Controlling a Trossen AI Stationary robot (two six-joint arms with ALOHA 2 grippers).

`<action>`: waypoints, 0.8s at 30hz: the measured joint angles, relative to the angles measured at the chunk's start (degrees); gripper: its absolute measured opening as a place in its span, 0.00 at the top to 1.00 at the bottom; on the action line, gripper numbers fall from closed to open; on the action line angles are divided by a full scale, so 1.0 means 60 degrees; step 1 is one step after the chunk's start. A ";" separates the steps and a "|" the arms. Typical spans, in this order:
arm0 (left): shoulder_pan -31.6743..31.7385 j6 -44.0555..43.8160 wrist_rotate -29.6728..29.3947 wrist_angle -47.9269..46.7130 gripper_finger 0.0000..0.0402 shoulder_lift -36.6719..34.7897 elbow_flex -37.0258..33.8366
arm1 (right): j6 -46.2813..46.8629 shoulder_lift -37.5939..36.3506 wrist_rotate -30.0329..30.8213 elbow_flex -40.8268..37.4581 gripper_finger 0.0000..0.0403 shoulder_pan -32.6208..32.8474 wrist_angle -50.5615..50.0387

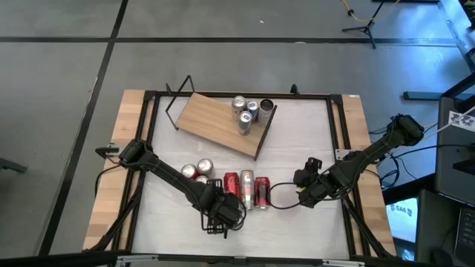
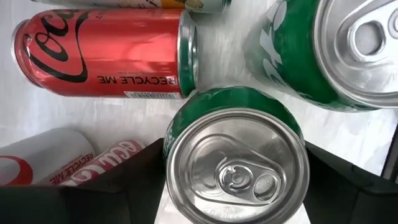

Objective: Place canned beverage on shelf
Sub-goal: Put the left green soda can on the shelf

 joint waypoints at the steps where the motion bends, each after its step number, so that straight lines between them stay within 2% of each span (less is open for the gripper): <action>1: 0.0013 0.0005 0.0047 -0.0095 0.31 0.0000 0.0063 | 0.0000 0.0000 0.0002 0.0000 0.05 0.0000 0.0000; 6: 0.0039 0.0379 0.0053 -0.0792 0.31 0.0026 0.0743 | -0.0001 0.0000 0.0009 0.0000 0.05 0.0000 0.0000; 13: 0.0296 0.0954 -0.0025 -0.2164 0.31 0.0022 0.2269 | 0.0000 0.0000 0.0018 0.0000 0.05 0.0000 0.0000; 24: 0.1291 0.2056 -0.0434 -0.3745 0.30 0.0002 0.4360 | 0.0000 0.0000 0.0020 0.0000 0.05 0.0000 0.0001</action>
